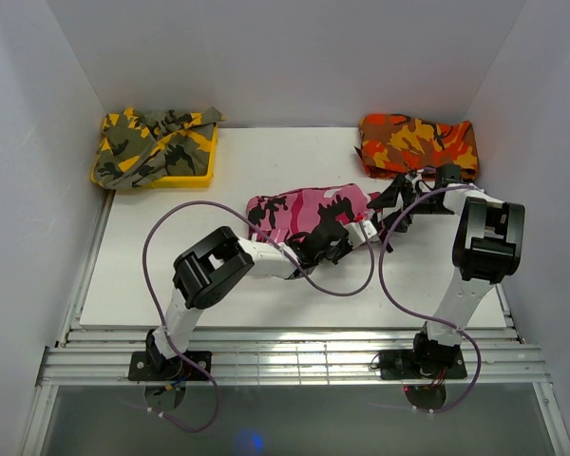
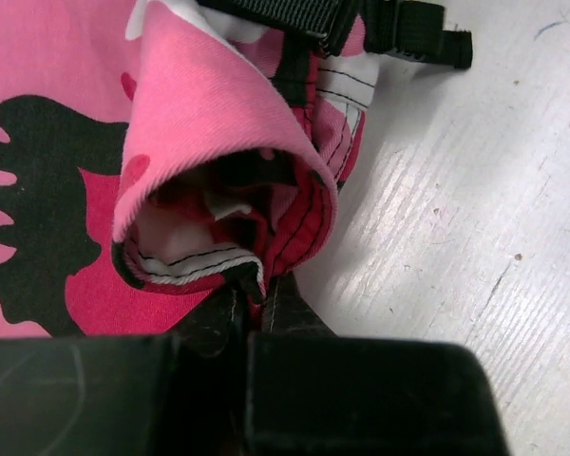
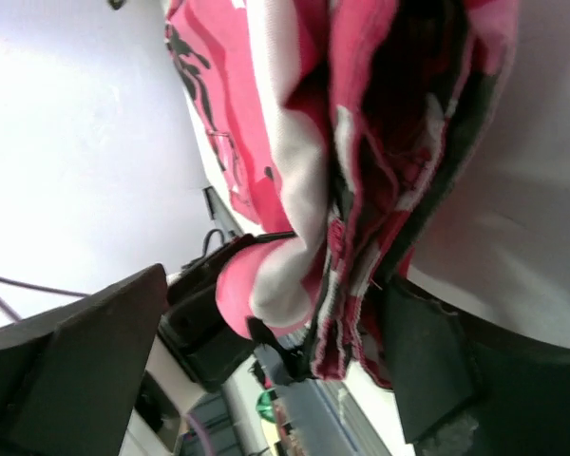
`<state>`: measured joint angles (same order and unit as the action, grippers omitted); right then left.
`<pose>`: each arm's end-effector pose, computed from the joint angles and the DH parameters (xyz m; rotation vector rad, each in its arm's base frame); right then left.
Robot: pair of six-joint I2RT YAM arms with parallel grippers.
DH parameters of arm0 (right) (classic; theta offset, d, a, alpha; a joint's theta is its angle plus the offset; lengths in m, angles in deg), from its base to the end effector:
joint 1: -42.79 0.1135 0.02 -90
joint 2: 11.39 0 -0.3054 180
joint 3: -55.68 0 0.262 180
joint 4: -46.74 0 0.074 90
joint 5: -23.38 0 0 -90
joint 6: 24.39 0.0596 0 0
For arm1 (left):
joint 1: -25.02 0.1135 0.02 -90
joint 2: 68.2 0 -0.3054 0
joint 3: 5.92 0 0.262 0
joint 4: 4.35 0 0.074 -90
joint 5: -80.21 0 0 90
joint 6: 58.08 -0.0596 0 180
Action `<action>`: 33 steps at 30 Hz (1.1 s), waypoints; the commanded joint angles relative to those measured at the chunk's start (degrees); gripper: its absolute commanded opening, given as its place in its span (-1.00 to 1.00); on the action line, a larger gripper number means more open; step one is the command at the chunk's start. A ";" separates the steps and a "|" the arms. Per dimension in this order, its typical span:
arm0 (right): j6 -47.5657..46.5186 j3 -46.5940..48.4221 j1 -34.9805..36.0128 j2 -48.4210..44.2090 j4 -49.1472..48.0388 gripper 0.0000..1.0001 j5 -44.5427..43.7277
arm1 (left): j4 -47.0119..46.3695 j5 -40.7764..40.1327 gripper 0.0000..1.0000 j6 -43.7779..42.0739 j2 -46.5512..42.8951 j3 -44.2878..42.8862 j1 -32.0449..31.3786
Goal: Fold and stack the trousers
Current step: Neatly place the folded trousers to the corner
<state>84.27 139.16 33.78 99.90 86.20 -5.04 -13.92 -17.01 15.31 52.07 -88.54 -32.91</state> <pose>0.4054 -0.0112 0.1814 0.3012 2.4510 1.4974 0.2712 -0.4187 0.1546 1.1913 1.6949 -0.3160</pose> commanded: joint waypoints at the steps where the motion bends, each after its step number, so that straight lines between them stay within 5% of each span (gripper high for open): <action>1: -2.83 0.87 -1.00 -4.83 5.16 0.80 -4.00 | 6.89 2.91 -1.00 5.95 -2.93 -3.20 2.03; 11: -0.65 -6.50 -4.34 -14.43 7.10 0.80 -14.12 | 9.63 5.29 -1.00 10.62 -4.42 -6.20 4.41; 15: 8.04 -14.85 -3.03 -15.57 -2.55 0.80 -6.31 | 9.27 6.60 -1.00 12.12 -4.87 -6.64 4.85; 23: 18.06 -19.59 2.77 -16.36 -5.20 0.80 -14.47 | 8.13 10.65 -1.00 15.63 -6.36 -5.77 6.07; 28: 34.95 -31.03 5.58 -23.48 -29.42 0.80 -18.76 | 8.57 13.11 -1.00 18.79 -6.80 -5.41 6.78; 33: 39.17 -33.84 7.87 -22.86 -37.18 0.80 -24.73 | 9.71 16.01 -1.00 21.61 -6.63 -6.20 8.01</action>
<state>116.99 106.35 41.08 77.69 61.21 -24.36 -4.89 -4.03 33.57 50.91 -93.46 -25.81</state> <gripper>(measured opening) 0.903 0.184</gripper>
